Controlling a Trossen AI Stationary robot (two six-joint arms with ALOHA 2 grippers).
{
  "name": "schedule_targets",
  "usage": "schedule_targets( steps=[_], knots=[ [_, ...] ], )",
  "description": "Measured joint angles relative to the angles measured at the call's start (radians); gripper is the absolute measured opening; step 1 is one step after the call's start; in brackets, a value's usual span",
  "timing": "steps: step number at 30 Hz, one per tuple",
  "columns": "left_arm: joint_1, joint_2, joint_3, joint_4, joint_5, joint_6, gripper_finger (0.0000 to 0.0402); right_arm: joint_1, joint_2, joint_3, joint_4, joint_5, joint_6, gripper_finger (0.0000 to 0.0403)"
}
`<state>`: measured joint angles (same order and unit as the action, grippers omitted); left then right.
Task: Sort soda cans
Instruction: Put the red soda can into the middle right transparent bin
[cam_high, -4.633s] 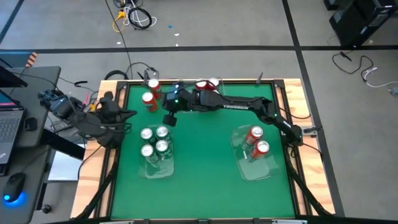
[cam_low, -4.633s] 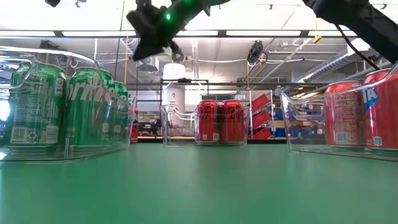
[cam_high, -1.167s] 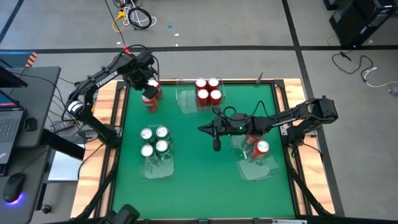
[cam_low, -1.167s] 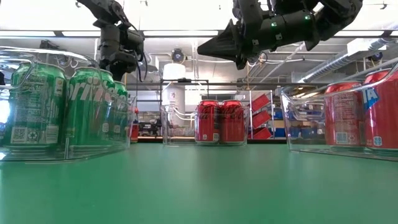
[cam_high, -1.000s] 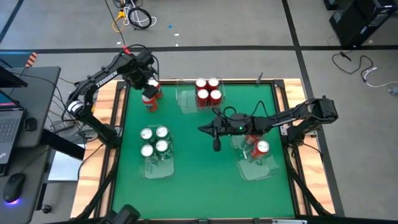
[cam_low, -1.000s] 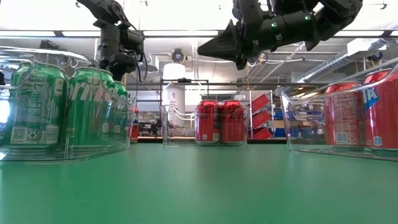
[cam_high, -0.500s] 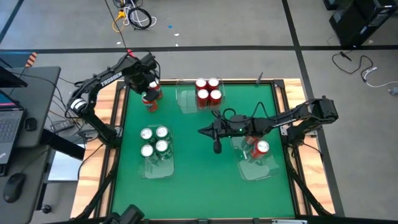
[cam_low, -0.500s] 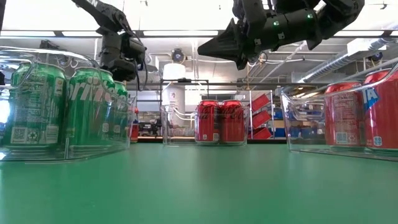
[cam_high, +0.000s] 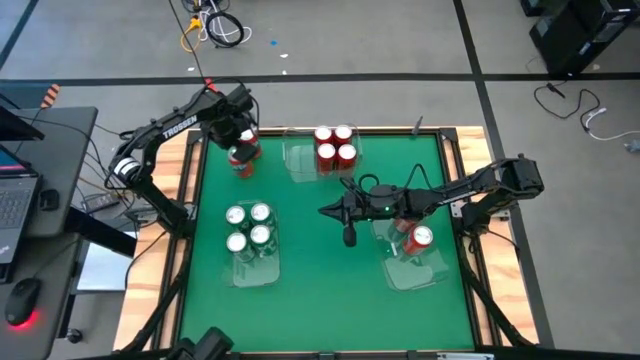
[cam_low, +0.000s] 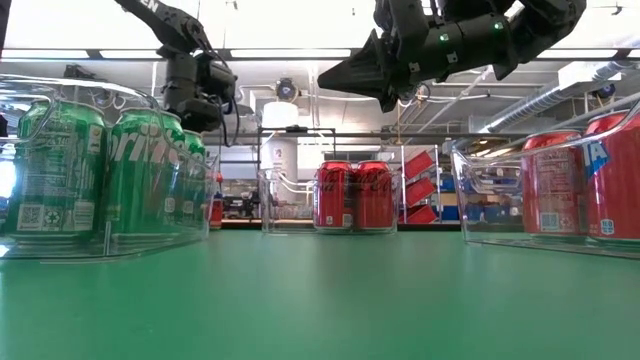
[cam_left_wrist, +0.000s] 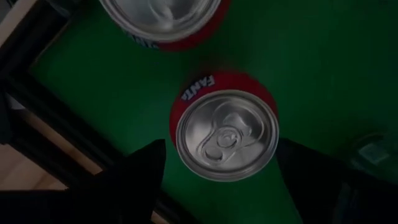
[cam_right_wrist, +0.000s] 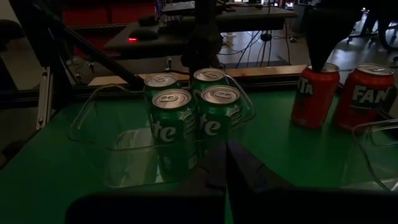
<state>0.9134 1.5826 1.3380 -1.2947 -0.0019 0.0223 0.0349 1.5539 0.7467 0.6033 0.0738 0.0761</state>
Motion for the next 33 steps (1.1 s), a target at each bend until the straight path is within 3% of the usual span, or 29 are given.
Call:
schedule_targets(
  steps=[22, 33],
  knots=[
    [-0.005, 0.000, 0.000, -0.013, 0.039, -0.007, 0.0308, 0.000, 0.000, 0.000, 0.000, 0.000, 0.000, 0.0000],
    [-0.019, 0.002, 0.000, -0.010, 0.009, -0.014, 0.0308, 0.000, 0.000, 0.000, 0.000, 0.001, 0.000, 0.0000]
  ],
)
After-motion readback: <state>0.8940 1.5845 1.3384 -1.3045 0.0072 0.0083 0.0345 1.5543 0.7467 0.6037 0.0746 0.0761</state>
